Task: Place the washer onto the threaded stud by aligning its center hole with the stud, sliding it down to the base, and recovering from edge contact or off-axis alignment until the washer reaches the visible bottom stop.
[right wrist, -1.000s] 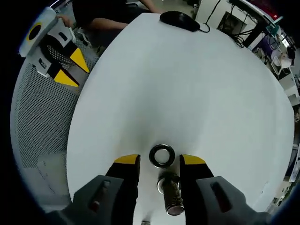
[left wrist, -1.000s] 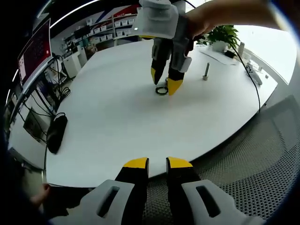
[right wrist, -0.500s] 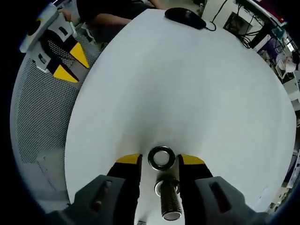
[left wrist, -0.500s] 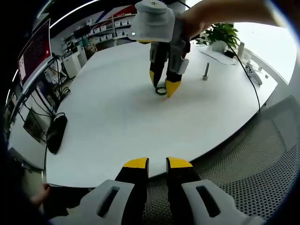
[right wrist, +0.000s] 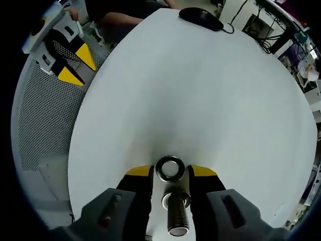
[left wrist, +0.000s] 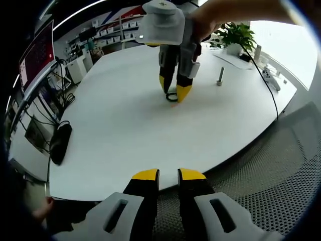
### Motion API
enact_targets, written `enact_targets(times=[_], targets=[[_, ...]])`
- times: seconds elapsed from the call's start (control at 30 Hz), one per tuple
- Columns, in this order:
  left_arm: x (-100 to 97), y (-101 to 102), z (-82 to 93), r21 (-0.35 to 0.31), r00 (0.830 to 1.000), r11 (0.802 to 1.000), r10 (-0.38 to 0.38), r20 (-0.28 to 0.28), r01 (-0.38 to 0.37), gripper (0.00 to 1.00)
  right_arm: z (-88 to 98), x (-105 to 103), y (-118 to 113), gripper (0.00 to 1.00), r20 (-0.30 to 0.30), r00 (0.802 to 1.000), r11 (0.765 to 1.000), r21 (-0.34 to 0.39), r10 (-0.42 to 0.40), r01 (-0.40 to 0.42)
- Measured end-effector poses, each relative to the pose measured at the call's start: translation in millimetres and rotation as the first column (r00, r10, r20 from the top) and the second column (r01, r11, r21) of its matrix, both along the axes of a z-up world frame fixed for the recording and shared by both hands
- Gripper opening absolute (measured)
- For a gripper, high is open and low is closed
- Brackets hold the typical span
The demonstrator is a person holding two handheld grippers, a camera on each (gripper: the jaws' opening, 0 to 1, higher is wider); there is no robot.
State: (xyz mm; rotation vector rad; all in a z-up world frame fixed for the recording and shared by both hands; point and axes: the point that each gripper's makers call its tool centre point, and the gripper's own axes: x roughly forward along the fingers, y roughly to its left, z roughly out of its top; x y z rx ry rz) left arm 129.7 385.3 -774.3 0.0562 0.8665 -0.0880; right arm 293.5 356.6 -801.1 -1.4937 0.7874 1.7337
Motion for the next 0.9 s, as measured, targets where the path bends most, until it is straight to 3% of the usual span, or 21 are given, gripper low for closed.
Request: enact_targets(times=[0.9], targets=[[0.4, 0.5, 0.4, -0.001, 1.0, 1.0, 0.001, 0.005, -0.001, 0.12, -0.2, 1.5, -0.7, 0.3, 0.003, 1.0, 1.0, -0.005, 0.0, 0.0]])
